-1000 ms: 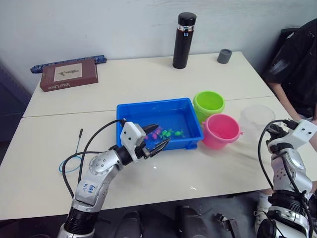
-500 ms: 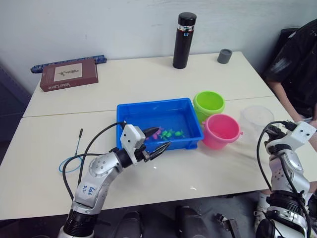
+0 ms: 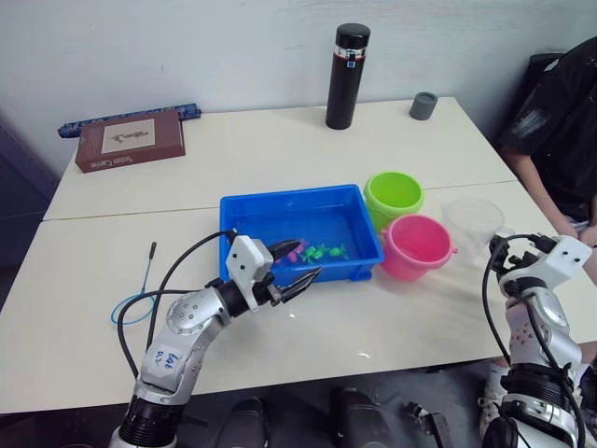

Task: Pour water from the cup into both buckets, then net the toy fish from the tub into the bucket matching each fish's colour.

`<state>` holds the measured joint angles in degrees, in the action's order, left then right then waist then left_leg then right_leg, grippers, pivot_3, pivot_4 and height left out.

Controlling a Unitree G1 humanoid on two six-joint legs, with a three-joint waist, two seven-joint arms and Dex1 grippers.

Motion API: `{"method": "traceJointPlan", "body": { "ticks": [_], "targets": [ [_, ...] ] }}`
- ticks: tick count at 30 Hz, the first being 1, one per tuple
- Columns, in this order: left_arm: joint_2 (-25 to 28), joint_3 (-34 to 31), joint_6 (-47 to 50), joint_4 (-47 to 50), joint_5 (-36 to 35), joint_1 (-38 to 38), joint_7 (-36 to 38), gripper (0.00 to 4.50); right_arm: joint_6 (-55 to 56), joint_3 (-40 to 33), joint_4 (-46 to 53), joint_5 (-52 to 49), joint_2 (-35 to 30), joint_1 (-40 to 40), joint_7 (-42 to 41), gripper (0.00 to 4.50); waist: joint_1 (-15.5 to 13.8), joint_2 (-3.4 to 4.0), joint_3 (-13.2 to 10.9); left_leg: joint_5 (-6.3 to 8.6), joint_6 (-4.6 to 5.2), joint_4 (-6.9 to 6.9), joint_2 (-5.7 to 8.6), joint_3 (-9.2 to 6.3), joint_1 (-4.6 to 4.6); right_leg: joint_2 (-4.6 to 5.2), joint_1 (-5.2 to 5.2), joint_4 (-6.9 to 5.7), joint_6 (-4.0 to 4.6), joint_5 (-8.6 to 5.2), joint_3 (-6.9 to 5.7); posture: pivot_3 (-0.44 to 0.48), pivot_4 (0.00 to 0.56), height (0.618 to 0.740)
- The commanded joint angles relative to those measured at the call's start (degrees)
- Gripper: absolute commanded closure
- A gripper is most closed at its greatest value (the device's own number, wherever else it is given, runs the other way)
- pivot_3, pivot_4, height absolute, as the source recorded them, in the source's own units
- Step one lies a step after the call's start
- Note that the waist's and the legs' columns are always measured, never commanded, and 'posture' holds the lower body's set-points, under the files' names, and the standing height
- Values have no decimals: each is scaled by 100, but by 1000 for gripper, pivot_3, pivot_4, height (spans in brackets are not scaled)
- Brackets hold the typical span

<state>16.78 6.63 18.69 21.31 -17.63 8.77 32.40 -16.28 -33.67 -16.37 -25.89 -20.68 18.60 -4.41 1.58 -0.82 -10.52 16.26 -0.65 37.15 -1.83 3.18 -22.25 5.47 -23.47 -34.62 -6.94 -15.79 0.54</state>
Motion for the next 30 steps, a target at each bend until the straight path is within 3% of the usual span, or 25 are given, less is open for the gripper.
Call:
{"method": "traceJointPlan", "body": {
  "ticks": [1, 12, 19, 24, 30],
  "targets": [
    [6, -42, -120, 69, -59, -16, 34, 1054, 69, -85, 344, -100, -6, -104, 25, 790, 0, 0, 0, 0, 0, 0, 0, 0, 0, 0, 0, 0, 0, 0, 0, 0, 150, 740],
    [8, -30, -107, 47, -62, 20, 64, 1054, -63, -122, 789, -215, 144, -533, 137, 790, -5, 0, 0, 0, 0, -2, 0, -2, -2, 1, 0, 6, 0, 0, -2, 0, 150, 740],
    [13, -30, -65, 48, -84, 42, 77, 1054, -460, -47, 1799, -438, 394, -1063, 328, 790, -3, 0, 0, 0, 0, -4, -1, -5, -3, 2, 0, 7, 0, 0, -3, 0, 150, 740],
    [31, -46, -41, 57, -94, 55, 81, 1054, -1086, -71, 3456, -1006, 553, -1795, 466, 790, -7, 0, 0, 0, 0, -8, -2, -9, -4, 2, -1, 9, 2, -1, -4, 0, 150, 740],
    [57, -108, -50, 20, -99, 46, 67, 1054, -1979, -345, 5420, -2770, 155, -2597, 426, 790, -7, 2, -1, 2, 1, -7, -4, -51, -6, 5, 0, 16, 3, -2, -4, 0, 150, 740]
  ]
}}
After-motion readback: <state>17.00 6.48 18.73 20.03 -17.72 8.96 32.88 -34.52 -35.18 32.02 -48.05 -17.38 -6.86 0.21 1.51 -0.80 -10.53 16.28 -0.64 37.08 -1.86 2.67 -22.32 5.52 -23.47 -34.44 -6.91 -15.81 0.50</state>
